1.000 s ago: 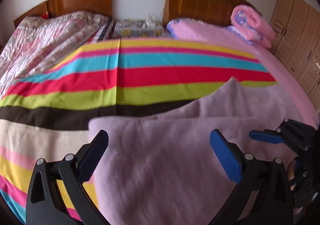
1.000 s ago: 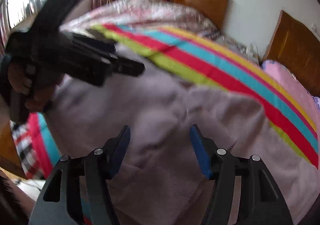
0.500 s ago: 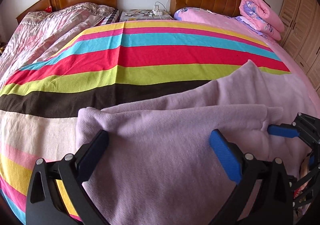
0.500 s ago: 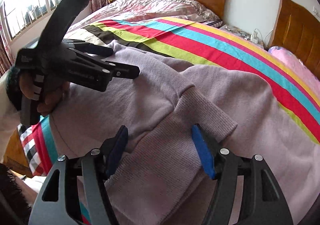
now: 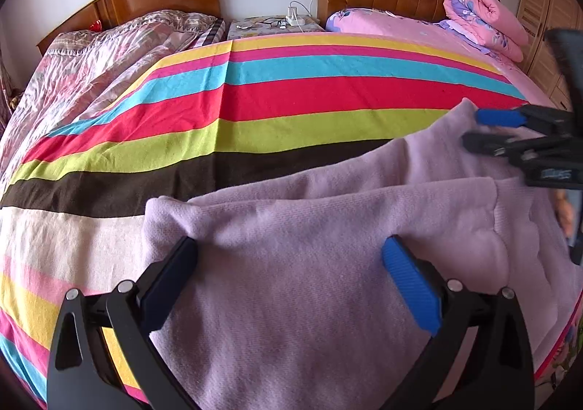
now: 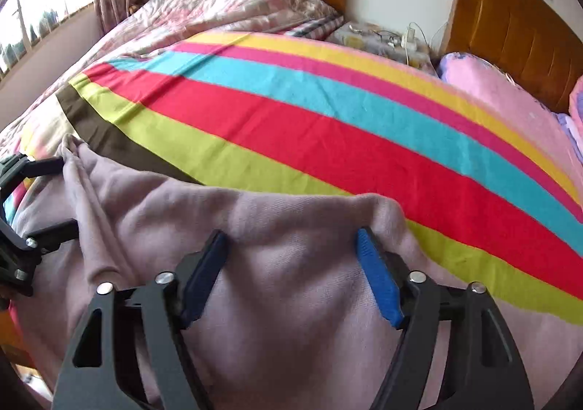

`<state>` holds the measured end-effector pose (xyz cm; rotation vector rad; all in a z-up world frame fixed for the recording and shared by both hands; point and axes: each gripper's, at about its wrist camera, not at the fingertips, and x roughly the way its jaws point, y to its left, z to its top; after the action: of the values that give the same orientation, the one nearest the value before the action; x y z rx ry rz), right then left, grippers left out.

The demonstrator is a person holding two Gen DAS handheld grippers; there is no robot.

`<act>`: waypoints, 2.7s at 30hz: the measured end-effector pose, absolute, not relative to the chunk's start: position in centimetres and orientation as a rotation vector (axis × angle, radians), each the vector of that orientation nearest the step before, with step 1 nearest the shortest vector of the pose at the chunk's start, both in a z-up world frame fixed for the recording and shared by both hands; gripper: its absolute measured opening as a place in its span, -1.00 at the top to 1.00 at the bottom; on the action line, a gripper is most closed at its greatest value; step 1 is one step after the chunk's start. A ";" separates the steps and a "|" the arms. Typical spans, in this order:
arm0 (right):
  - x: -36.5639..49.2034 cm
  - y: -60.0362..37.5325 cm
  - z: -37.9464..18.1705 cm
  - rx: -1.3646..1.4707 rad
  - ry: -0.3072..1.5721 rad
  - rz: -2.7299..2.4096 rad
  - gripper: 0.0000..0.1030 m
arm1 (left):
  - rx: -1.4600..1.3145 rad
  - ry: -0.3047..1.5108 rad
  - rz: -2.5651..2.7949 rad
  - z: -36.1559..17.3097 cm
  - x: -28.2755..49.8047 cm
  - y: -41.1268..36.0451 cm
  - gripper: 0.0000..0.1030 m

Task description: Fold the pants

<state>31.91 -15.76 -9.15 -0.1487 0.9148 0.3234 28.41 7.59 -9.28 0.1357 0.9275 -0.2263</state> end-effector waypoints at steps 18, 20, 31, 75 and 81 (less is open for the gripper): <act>27.8 -23.1 -4.4 0.047 0.823 0.172 -0.55 | 0.144 0.928 -0.220 -9.3 28.4 7.7 -0.97; 26.8 -24.4 -5.2 0.035 0.895 0.165 -0.70 | 0.149 0.930 -0.215 -9.4 28.5 7.6 -0.97; 18.9 -30.6 -4.4 0.054 0.852 0.045 -0.71 | 0.206 0.890 -0.097 -7.7 27.3 6.1 -0.92; 5.6 -49.6 -12.8 1.069 0.724 -0.032 -0.18 | 0.254 0.887 -0.451 -10.1 23.6 -4.9 -0.97; 4.3 -49.0 -13.4 1.051 0.698 -0.118 0.50 | 0.253 0.884 -0.450 -10.0 23.6 -5.0 -0.97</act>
<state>4.32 -48.95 -13.39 1.0511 0.6979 -0.1177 23.58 -4.96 -10.01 0.2533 0.8838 -0.4497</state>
